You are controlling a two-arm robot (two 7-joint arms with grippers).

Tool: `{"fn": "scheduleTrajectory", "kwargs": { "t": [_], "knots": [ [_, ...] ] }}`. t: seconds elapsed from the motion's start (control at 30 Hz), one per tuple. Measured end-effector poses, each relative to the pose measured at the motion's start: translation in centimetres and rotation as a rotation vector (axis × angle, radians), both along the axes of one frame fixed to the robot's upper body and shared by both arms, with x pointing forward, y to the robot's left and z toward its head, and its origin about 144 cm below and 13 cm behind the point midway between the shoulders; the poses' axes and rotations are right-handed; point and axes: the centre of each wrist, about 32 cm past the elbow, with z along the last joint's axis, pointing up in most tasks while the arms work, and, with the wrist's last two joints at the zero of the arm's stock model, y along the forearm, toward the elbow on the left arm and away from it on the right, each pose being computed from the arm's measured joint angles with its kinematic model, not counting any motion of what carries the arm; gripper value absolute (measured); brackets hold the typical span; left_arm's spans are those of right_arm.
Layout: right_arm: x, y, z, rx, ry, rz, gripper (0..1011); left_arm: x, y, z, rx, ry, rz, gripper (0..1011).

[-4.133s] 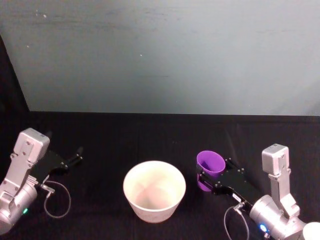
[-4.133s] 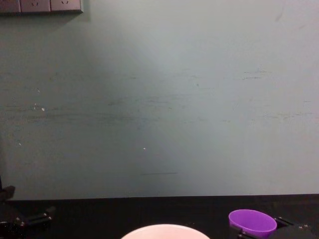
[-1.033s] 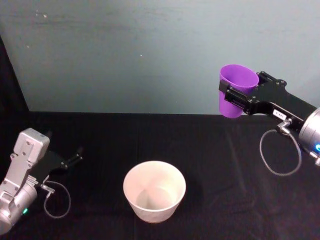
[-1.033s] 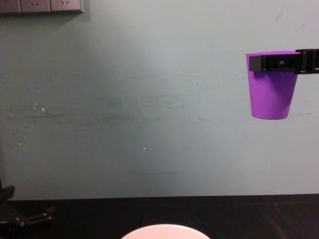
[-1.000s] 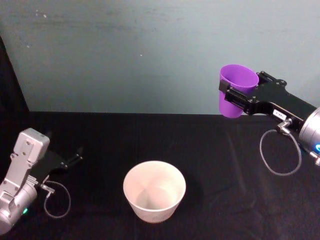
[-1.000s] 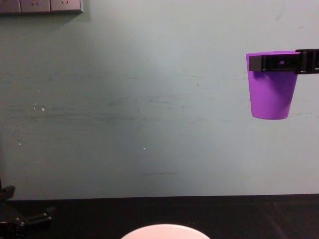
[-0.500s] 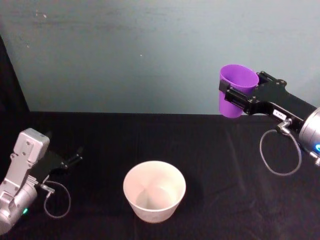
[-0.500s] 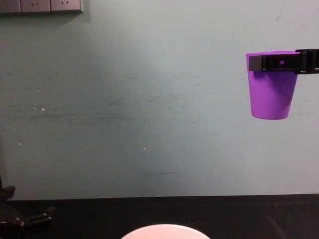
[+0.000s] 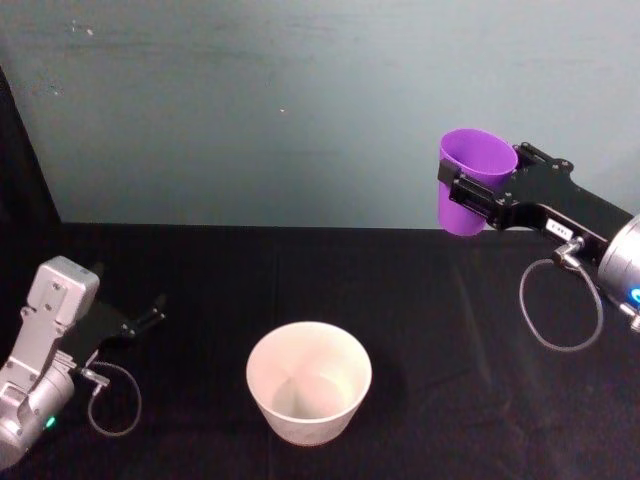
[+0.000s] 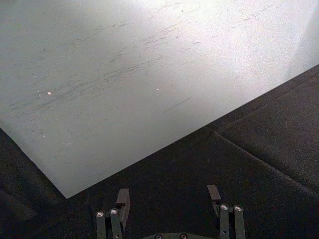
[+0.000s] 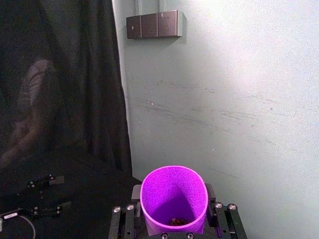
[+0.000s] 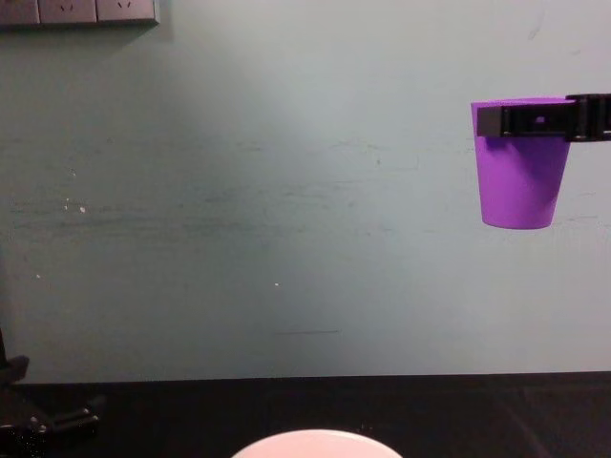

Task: Pick up the cup and pour the mung beans from the cup into the bowl.

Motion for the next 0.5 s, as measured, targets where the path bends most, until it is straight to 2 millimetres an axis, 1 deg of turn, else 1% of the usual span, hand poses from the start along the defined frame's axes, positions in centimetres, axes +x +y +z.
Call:
{"fn": "scheduleTrajectory", "kwargs": {
  "t": [0.5],
  "knots": [
    [0.0, 0.0, 0.0, 0.0, 0.0, 0.0, 724, 0.0, 0.0, 0.0, 0.0, 0.0, 0.0, 1003]
  ]
}}
